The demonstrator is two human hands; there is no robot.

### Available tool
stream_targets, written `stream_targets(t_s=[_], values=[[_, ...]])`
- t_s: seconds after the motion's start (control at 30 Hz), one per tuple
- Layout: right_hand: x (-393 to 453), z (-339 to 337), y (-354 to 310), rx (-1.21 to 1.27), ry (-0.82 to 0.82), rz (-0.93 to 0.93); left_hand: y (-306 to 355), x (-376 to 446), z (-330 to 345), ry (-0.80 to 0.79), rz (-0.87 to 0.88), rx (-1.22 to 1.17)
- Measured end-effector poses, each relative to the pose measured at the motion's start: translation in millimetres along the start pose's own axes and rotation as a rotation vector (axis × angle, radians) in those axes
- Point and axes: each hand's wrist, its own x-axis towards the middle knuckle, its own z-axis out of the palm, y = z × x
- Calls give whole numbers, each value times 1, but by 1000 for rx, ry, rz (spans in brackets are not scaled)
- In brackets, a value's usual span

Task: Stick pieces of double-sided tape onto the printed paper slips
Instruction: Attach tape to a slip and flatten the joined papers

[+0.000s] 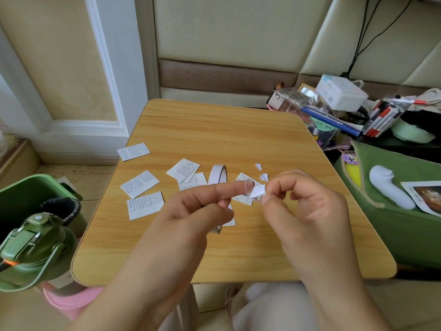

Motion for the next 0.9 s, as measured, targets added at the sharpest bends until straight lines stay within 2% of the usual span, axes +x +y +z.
stream_targets(t_s=[0.3,0.47,0.57,0.8,0.9], values=[[5,-1,16,155,-32,116,-7,9,-2,42,-42,-1],[19,-10,47,201,61,254,-12,21,-3,60,-63,-56],[37,-19,88,-28,81,318,-15,26,-4,65,-79,-52],[83,-30,169,-568,-73,405,-22,33,-6,92,-101,-12],[91,-32,180,-628,-65,430,-21,36,-7,82,-109,-4]])
